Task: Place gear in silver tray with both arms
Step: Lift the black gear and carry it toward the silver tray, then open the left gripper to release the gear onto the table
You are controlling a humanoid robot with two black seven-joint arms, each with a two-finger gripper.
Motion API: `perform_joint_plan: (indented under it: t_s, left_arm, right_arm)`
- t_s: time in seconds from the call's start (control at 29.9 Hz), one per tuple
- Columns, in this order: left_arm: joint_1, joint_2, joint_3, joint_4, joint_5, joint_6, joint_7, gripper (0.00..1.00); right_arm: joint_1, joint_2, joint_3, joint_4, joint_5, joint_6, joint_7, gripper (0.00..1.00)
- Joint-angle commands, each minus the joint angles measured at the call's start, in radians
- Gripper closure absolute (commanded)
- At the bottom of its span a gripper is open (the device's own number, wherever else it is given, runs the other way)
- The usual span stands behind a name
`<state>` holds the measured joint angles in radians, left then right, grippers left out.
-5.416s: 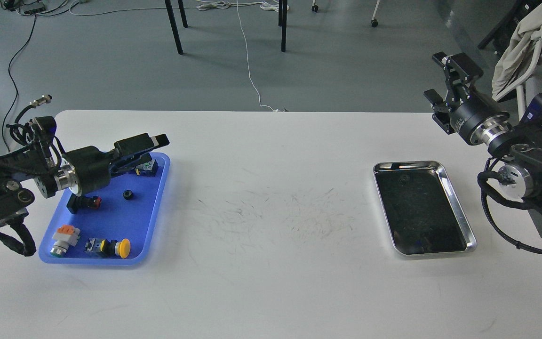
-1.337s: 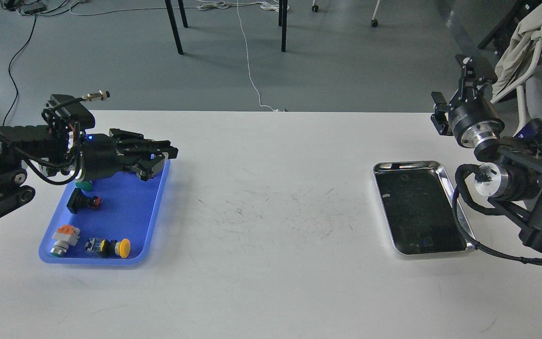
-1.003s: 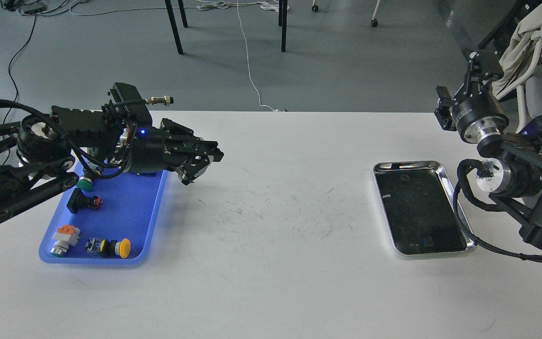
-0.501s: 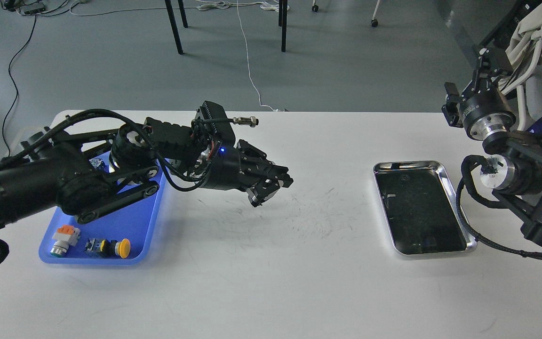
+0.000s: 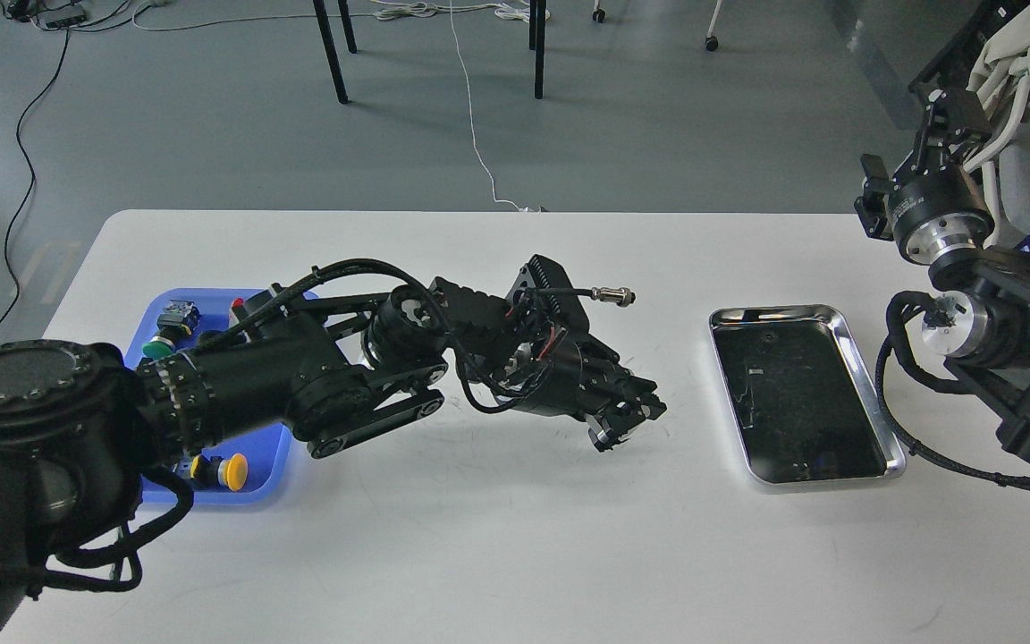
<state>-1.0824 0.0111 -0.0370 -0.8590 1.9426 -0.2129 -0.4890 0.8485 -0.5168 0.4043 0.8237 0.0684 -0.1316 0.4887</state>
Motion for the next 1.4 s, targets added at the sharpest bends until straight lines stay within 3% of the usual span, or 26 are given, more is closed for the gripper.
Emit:
perform_joint_plan:
  t_s: [0.0, 0.47, 0.84, 1.17, 1.37]
  left_arm:
    - [0.021, -0.011, 0.0, 0.064, -0.001, 0.001, 0.0, 0.89]
    - [0.068, -0.011, -0.003, 0.17, -0.004, 0.006, 0.0, 0.89]
    - [0.07, -0.011, 0.003, 0.152, -0.005, 0.013, 0.0, 0.89]
    - [0.065, -0.011, 0.058, 0.112, 0.076, 0.09, 0.0, 0.89]
    - [0.078, -0.011, 0.059, 0.113, 0.09, 0.095, 0.0, 0.88]
  right_arm:
    - [-0.002, 0.0, -0.001, -0.002, -0.001, 0.0, 0.0, 0.04]
    - [-0.003, 0.004, -0.015, -0.026, -0.001, 0.001, 0.0, 0.04]
    - [-0.008, 0.006, -0.016, -0.031, -0.002, 0.001, 0.0, 0.04]
    - [-0.006, 0.004, -0.022, -0.031, -0.002, 0.001, 0.0, 0.04]
    - [-0.005, 0.004, -0.022, -0.047, -0.002, 0.001, 0.0, 0.04]
